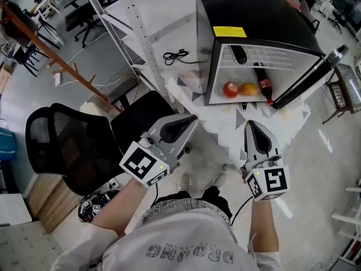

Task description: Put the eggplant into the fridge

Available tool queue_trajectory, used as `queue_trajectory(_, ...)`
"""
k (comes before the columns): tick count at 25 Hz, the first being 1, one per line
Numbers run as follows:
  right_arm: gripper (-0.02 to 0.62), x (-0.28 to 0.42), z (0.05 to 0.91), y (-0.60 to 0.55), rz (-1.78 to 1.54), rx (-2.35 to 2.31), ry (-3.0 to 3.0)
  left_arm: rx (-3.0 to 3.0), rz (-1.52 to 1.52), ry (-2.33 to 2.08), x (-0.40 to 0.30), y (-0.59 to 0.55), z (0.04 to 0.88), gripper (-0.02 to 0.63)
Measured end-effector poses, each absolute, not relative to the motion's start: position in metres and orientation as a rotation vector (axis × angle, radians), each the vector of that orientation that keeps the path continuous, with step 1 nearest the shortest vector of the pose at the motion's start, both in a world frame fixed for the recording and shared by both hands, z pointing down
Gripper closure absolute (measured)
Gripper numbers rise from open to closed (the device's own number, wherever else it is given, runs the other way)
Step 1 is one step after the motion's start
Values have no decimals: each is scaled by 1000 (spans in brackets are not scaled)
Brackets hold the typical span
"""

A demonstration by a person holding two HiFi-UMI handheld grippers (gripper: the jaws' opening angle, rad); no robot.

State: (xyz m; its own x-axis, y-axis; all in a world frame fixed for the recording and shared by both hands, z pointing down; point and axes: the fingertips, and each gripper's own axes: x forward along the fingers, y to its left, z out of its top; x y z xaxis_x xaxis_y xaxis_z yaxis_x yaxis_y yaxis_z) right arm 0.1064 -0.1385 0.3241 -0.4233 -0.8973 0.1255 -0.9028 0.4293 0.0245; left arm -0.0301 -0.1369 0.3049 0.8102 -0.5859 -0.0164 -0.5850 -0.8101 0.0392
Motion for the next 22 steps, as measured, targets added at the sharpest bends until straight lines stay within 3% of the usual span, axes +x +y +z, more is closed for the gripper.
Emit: queue_trajectory(22,592,112,327,-142,71,1591,-2534,2962,-36,-950,-23,-143,306,598)
